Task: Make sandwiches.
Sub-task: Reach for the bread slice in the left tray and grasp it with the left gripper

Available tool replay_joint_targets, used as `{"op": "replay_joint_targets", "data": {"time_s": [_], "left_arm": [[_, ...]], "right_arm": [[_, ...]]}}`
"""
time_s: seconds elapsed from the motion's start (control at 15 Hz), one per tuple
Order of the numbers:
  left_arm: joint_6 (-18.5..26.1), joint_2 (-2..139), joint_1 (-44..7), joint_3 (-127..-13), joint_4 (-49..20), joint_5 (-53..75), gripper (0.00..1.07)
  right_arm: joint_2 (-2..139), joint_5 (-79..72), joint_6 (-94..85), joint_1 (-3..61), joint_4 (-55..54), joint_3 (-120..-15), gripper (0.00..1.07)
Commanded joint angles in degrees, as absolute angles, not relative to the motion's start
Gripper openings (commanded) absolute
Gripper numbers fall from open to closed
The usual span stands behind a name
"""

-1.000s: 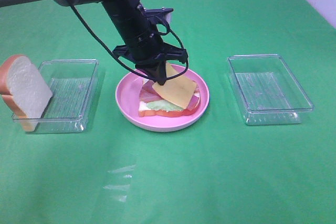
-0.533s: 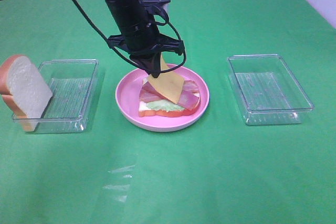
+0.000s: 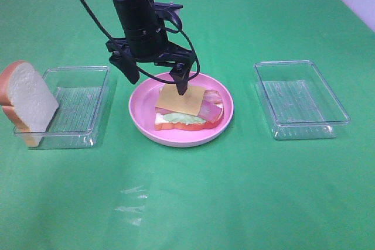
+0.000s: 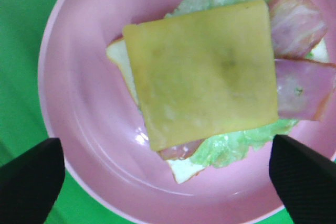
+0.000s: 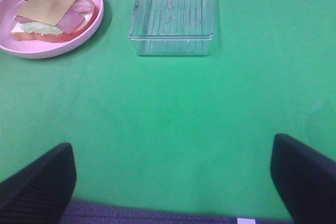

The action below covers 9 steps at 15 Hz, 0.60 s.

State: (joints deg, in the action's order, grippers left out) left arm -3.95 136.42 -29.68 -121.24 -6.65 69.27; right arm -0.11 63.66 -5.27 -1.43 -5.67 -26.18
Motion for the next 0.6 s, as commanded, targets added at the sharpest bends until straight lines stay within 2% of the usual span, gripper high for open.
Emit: {"op": "replay_joint_targets", "data": {"time_s": [0.07, 0.4, 0.6], "left_arm": [[-3.9, 134.65, -29.91, -121.64, -6.42, 72.31, 1.01], [-5.27, 127.71, -29.91, -121.41, -3.9, 75.4, 1.01], [-7.22, 118.54, -29.11, -117.11, -0.69, 75.4, 1.01]], "right_arm": [[-1.89, 63.48, -5.27, -1.49, -5.79, -26.01, 0.97], [-1.89, 63.48, -5.27, -1.49, -5.79, -26.01, 0.97], [-1.89, 63.48, -5.27, -1.49, -5.79, -26.01, 0.97]]}}
